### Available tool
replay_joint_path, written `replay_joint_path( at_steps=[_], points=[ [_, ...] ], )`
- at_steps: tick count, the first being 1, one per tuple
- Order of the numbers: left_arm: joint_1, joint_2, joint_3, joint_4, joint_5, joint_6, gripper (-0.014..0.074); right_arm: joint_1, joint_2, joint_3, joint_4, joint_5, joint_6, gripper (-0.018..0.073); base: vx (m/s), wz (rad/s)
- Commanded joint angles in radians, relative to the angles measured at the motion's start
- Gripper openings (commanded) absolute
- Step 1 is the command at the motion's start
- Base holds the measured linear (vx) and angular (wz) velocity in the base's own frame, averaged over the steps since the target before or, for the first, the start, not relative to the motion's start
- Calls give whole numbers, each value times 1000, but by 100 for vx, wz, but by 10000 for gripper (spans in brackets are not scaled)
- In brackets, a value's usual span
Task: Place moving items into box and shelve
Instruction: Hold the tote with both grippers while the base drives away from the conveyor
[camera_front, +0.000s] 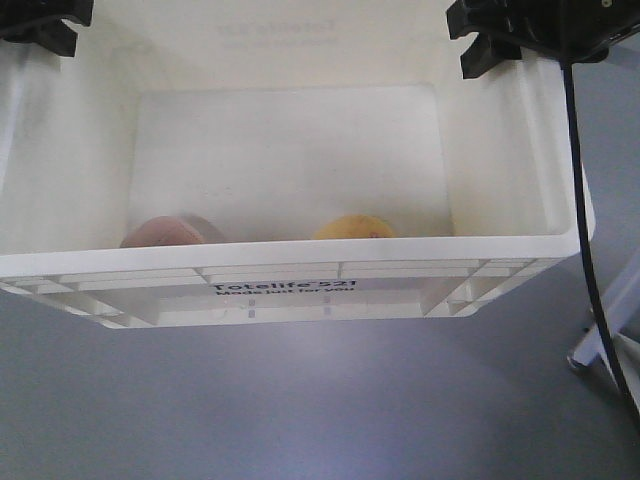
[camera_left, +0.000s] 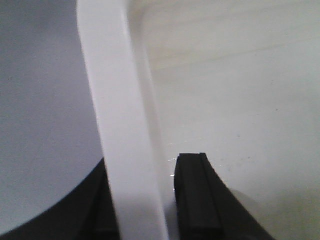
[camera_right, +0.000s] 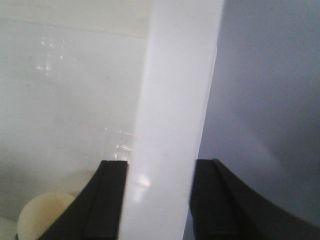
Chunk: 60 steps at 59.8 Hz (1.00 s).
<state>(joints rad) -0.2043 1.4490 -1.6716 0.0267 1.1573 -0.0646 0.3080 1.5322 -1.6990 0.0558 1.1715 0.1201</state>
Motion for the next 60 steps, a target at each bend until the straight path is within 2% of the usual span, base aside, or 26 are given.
replay_joint_path(
  at_steps=[1,33,60],
  points=[
    [-3,-60,-43,-5,-95,11,-7,-7,-47,-37,-43,-99,21,-5,-8,75],
    [-3,-60,-43,-5,-95,11,-7,-7,-47,-37,-44,-99,21,-5,-3,73],
    [-3,-60,-43,-5,-95,11,-7,-7,-47,-37,-44,-99,21,-5,11,52]
  ],
)
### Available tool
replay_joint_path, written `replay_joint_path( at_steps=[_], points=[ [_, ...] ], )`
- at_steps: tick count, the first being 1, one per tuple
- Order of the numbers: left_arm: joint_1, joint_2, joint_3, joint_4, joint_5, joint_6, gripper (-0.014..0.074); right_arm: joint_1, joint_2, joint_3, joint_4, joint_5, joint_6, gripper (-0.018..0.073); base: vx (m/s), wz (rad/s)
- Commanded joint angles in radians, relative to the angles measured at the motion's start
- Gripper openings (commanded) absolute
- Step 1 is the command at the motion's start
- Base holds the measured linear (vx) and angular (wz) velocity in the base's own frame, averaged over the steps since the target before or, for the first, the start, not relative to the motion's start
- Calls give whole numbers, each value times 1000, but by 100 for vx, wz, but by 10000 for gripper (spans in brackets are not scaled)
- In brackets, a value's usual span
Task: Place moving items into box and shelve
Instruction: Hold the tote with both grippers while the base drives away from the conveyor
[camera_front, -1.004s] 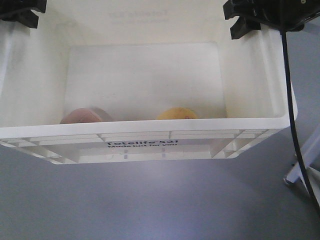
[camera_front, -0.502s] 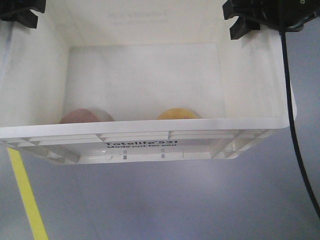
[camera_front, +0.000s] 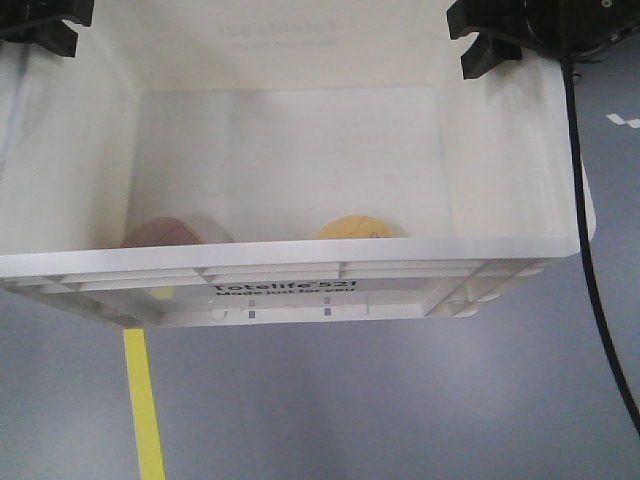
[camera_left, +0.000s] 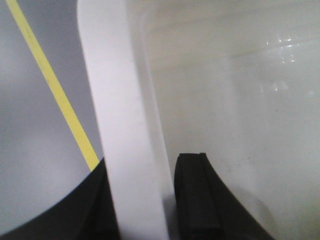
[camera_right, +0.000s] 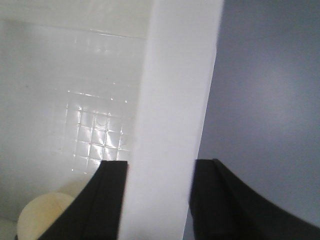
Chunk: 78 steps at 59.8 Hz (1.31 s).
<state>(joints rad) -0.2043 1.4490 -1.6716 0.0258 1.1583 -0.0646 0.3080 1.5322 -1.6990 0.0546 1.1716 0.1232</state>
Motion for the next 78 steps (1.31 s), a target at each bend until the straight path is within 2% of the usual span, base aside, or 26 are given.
replay_joint_path(
  at_steps=[1,45,78],
  points=[
    [-3,-60,-43,-4,-96,11,-7,-7,-47,-37,-42,-99,18,-5,16,51],
    [-3,-61,-43,-4,-96,11,-7,-7,-47,-37,-46,-75,18,-5,26,53],
    [-3,-61,-43,-4,-96,11,-7,-7,-47,-37,-46,-75,18,-5,46,22]
  ],
)
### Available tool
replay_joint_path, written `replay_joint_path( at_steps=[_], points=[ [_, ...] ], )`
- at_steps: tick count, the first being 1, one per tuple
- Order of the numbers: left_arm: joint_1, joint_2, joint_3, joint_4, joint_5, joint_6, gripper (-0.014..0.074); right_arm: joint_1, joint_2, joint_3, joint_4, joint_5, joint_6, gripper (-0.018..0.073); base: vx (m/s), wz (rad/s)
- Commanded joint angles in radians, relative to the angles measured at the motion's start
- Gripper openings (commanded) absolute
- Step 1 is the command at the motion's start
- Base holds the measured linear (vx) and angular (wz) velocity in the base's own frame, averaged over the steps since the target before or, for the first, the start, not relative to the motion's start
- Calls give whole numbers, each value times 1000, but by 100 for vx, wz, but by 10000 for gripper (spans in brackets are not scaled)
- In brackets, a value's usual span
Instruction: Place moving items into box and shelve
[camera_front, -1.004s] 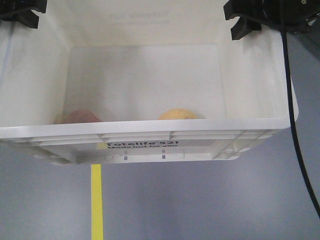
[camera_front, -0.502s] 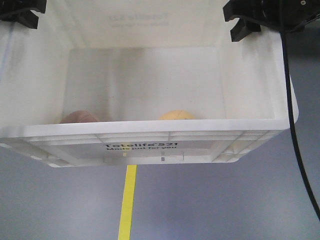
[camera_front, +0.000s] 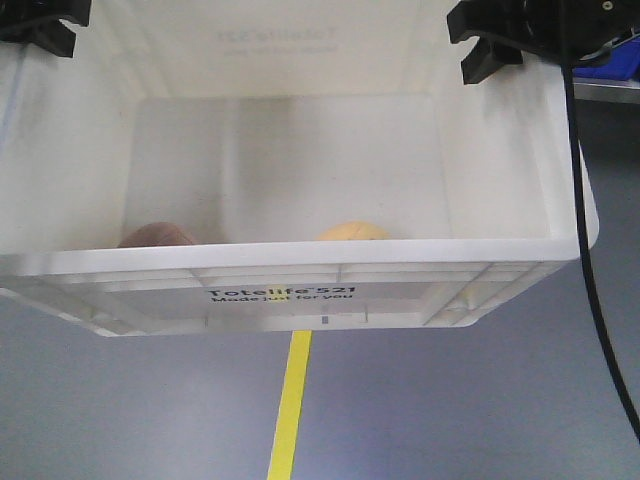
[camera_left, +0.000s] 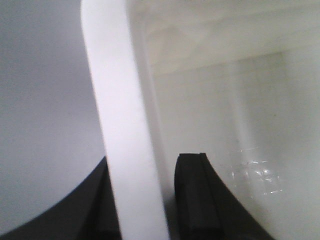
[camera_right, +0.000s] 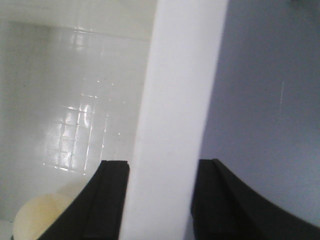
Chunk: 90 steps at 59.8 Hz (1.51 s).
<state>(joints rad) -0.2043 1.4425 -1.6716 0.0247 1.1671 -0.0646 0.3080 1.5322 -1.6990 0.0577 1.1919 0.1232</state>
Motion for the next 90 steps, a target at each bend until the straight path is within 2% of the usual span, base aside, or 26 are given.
replay_joint_path(
  at_steps=[1,90],
  points=[
    [-3,-55,-43,-3,-105,11,-7,-7,-47,-37,-50,-96,18,-5,54,8],
    [-3,-54,-43,-2,-105,11,-7,-7,-46,-37,-52,-97,18,-5,64,5]
  ],
)
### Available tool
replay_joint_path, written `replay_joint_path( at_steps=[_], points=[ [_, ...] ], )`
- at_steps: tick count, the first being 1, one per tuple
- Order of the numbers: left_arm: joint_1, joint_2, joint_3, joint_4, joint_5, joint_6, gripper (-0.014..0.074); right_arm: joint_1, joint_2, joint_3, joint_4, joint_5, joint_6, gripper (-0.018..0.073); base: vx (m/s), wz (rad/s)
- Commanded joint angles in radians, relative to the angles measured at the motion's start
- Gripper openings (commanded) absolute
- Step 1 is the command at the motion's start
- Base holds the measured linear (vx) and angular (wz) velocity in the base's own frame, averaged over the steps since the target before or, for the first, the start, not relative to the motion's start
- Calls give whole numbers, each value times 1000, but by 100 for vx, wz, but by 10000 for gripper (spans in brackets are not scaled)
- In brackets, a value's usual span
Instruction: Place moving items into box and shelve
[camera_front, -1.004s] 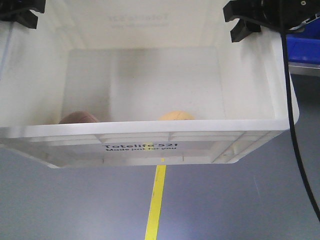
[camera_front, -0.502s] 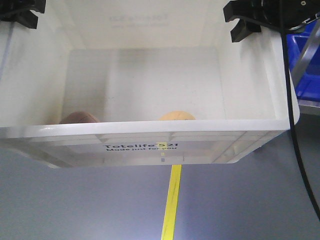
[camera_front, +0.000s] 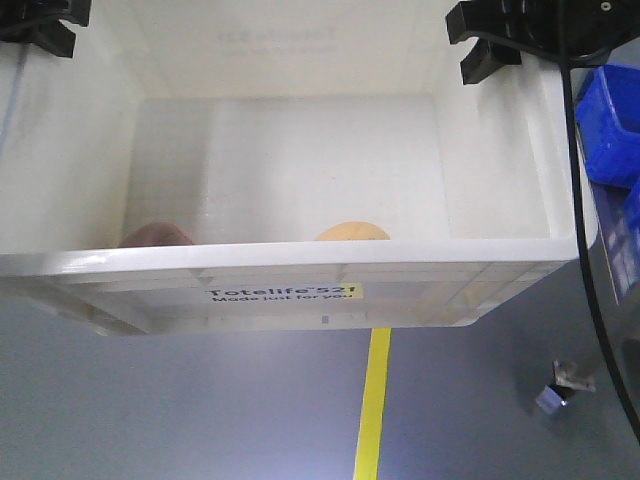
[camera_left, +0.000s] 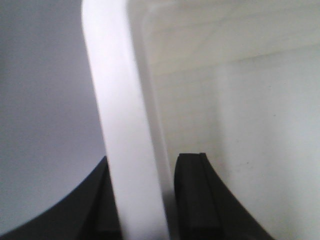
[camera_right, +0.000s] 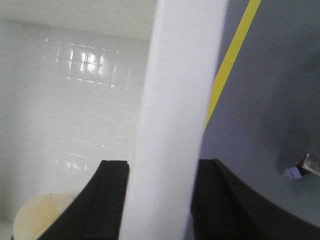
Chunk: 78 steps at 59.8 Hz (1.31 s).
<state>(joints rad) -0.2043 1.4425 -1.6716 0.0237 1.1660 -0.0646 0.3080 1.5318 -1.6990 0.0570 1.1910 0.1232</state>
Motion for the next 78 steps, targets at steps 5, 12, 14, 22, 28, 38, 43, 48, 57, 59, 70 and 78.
replay_joint_path(
  at_steps=[5,12,14,22,28,38,43,48,57,59,70,78],
  points=[
    [-3,-54,-43,-1,-104,11,-7,-7,-48,-37,-51,-95,18,-5,72,-1],
    [-3,-54,-43,-2,-104,11,-7,-7,-47,-37,-51,-95,18,-5,73,-4],
    [-3,-54,-43,-2,-104,11,-7,-7,-47,-37,-51,-95,18,-5,73,-4],
    [-3,-54,-43,-2,-104,11,-7,-7,-47,-37,-51,-96,18,-5,72,-4],
    [-3,-54,-43,-2,-104,11,-7,-7,-47,-37,-51,-96,18,-5,71,-3],
    [-3,-54,-43,-2,-104,11,-7,-7,-47,-37,-51,-95,18,-5,72,-3],
    [-3,-54,-43,-2,-104,11,-7,-7,-47,-37,-50,-95,18,-5,71,-5],
    [-3,-54,-43,-1,-104,11,-7,-7,-47,-37,-51,-96,18,-5,71,-7],
    [-3,-54,-43,-1,-104,11,-7,-7,-47,-37,-51,-96,18,-5,71,-10],
    [-3,-54,-43,-1,-104,11,-7,-7,-47,-37,-51,-96,18,-5,71,-12],
    [-3,-54,-43,-1,-104,11,-7,-7,-47,-37,-51,-95,18,-5,71,-16],
    [-3,-54,-43,-1,-104,11,-7,-7,-47,-37,-51,-96,18,-5,72,-21]
  ],
)
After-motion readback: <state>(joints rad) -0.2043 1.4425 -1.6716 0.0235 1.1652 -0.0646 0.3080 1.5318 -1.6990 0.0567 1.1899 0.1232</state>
